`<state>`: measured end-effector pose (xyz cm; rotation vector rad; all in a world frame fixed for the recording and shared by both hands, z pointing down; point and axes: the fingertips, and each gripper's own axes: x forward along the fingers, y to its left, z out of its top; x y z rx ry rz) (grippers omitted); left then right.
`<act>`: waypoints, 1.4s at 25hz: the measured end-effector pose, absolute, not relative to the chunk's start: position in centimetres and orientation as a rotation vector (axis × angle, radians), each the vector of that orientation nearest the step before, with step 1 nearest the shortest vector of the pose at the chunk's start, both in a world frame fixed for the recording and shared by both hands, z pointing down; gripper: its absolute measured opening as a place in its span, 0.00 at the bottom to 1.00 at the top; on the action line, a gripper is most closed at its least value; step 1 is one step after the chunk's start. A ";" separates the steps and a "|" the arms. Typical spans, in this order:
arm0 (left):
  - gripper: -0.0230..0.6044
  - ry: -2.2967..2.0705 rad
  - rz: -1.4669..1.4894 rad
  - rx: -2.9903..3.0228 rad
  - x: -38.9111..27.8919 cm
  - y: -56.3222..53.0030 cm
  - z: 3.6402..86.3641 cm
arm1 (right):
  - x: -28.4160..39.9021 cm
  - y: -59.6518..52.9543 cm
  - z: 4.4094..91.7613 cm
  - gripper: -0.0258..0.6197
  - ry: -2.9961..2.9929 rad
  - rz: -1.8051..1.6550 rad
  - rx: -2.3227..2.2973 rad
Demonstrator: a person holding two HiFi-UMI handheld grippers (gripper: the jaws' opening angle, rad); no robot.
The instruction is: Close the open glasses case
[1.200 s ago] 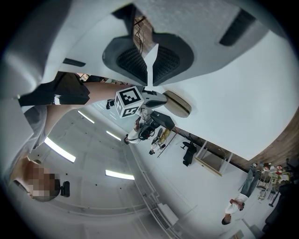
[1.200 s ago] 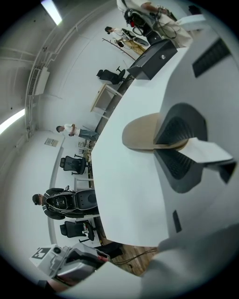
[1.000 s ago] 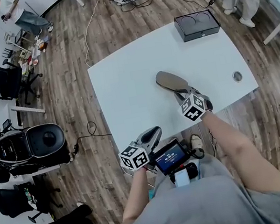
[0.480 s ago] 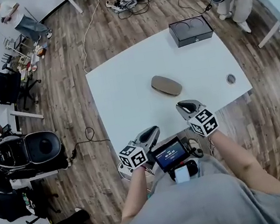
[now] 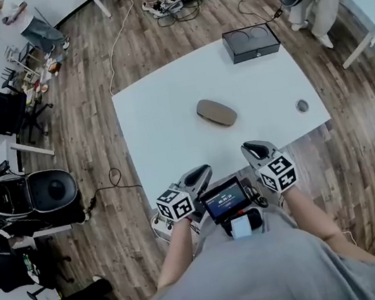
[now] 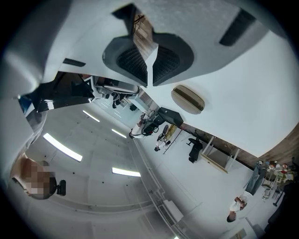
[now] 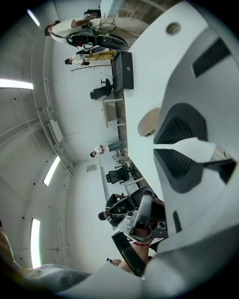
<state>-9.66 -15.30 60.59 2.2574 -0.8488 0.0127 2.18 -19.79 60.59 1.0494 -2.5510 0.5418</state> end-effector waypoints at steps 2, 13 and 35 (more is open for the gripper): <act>0.07 -0.848 0.012 2.259 -9.5 -15.2 60.5 | 2.6 -19.5 60.4 0.11 -2.551 0.544 1.056; 0.07 -0.843 0.011 2.270 -9.0 -14.4 59.8 | 2.1 -18.3 59.7 0.11 -2.568 0.544 1.023; 0.07 -0.839 0.009 2.271 -9.6 -15.1 60.0 | 1.3 -18.6 60.5 0.09 -2.512 0.474 0.981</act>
